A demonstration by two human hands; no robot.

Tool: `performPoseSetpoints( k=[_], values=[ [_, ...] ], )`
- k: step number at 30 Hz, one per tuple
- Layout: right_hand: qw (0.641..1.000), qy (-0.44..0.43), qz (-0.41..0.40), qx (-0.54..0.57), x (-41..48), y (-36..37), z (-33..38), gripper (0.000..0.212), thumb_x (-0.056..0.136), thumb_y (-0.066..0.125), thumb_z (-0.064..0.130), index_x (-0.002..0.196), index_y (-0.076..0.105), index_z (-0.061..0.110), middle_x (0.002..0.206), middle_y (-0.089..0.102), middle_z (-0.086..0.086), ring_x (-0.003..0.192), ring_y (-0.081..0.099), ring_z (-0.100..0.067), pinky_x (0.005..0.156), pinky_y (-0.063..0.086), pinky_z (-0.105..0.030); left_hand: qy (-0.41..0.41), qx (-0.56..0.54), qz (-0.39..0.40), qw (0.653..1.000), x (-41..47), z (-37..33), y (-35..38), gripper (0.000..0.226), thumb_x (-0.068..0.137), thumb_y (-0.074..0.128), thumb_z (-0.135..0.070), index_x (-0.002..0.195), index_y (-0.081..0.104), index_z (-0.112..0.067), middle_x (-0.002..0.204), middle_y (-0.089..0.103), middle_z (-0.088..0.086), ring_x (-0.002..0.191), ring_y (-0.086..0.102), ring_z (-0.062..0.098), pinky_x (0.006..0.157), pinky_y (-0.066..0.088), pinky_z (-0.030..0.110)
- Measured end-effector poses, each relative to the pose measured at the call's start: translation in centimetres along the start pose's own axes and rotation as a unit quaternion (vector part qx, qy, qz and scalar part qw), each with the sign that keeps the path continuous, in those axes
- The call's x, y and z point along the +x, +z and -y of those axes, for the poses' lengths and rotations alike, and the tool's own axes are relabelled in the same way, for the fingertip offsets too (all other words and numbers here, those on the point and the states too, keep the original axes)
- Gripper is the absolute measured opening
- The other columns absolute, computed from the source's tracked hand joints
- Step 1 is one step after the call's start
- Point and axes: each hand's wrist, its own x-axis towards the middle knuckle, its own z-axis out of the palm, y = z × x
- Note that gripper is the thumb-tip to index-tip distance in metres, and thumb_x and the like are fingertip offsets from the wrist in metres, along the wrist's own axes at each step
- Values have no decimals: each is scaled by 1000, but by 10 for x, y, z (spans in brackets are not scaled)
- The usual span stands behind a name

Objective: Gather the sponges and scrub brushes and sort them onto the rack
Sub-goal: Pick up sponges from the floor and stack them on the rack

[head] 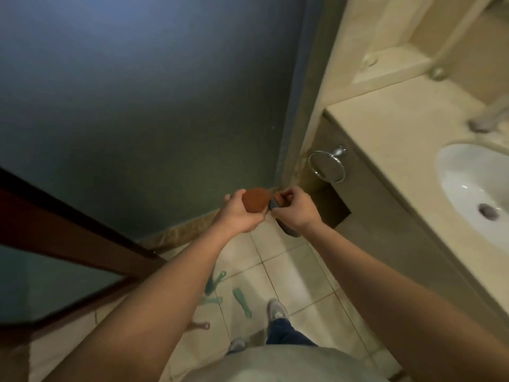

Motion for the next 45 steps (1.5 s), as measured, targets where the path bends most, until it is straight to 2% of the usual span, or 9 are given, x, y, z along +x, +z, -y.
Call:
performPoseSetpoints(
  k=[4, 8, 12, 21, 27, 30, 35, 41, 45],
  values=[
    [996, 12, -69, 52, -24, -33, 5, 38, 68, 77, 30, 98, 54, 27, 105, 63, -1, 92, 60, -17, 72, 45, -27, 82, 15, 22, 996, -11, -34, -7, 86, 61, 78, -47, 136, 45, -22, 121, 43, 4, 109, 57, 23, 92, 45, 24],
    [988, 12, -131, 75, -53, -70, 7, 32, 70, 74, 29, 98, 58, 27, 101, 65, 2, 92, 62, -17, 71, 42, -25, 149, 63, 45, 986, -32, -76, -13, 92, 50, 68, -59, 133, 48, -24, 123, 47, 8, 104, 62, 27, 91, 54, 38],
    [979, 14, -187, 78, -82, -113, 1, 27, 72, 71, 33, 94, 56, 28, 94, 61, 7, 91, 60, -18, 73, 44, -27, 218, 107, 79, 967, -53, -120, -6, 99, 44, 58, -67, 135, 43, -31, 126, 45, 3, 105, 58, 23, 92, 52, 37],
    [947, 39, -305, 95, -134, -227, -36, 33, 73, 70, 33, 100, 52, 27, 96, 56, 6, 90, 56, -15, 70, 44, -28, 335, 102, 141, 926, -100, -228, 61, 84, 70, 72, -53, 141, 34, -30, 139, 37, 2, 110, 53, 25, 90, 53, 39],
    [927, 48, -358, 102, -154, -324, -69, 31, 72, 66, 32, 98, 51, 25, 98, 61, 2, 88, 61, -19, 65, 47, -29, 373, 51, 175, 910, -138, -318, 115, 105, 42, 60, -66, 137, 42, -26, 130, 48, 0, 94, 60, 13, 77, 56, 32],
    [910, 49, -400, 102, -160, -372, -89, 31, 71, 66, 35, 97, 54, 24, 101, 61, 0, 83, 62, -17, 57, 48, -28, 397, 33, 198, 896, -153, -362, 146, 99, 41, 60, -63, 132, 48, -25, 122, 56, 0, 88, 63, 12, 73, 59, 33],
    [887, 59, -453, 76, -168, -440, -126, 34, 70, 69, 40, 98, 56, 27, 102, 61, 2, 87, 60, -14, 78, 56, -40, 439, 8, 227, 870, -173, -426, 202, 84, 47, 65, -63, 123, 56, -29, 109, 64, -3, 85, 69, 18, 72, 61, 40],
    [860, 71, -503, 58, -194, -498, -159, 35, 68, 70, 41, 98, 56, 29, 104, 61, 3, 93, 59, -16, 78, 53, -36, 478, 30, 233, 846, -196, -480, 260, 86, 52, 67, -74, 126, 47, -37, 113, 58, -9, 90, 63, 14, 72, 61, 36],
    [841, 81, -532, 55, -211, -529, -174, 31, 69, 72, 41, 94, 53, 34, 98, 59, 10, 89, 58, -10, 75, 53, -34, 521, 34, 262, 812, -207, -514, 289, 80, 56, 70, -67, 128, 46, -40, 115, 57, -9, 88, 62, 12, 65, 60, 32]
  ],
)
